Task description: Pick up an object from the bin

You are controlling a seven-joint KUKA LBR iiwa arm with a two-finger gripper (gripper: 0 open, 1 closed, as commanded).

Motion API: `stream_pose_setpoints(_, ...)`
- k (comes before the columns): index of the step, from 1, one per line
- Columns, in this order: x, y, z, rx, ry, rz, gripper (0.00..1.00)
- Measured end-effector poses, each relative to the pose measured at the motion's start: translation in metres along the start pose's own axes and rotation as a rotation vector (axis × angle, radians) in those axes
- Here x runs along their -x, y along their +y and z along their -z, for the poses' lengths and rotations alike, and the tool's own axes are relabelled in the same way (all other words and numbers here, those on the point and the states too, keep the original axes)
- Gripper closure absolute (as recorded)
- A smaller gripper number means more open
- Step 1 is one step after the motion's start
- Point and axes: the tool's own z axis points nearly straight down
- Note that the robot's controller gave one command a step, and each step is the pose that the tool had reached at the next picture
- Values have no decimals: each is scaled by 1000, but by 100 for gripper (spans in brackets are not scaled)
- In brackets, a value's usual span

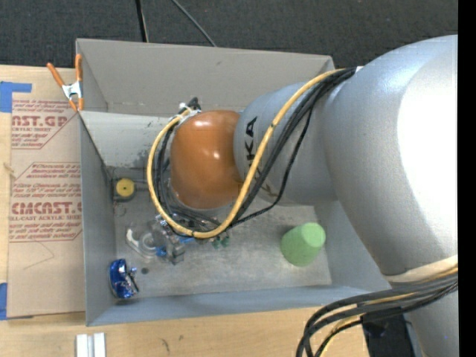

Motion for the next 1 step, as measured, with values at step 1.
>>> stream_pose_setpoints(1,2,1,38,0,-1,0,100)
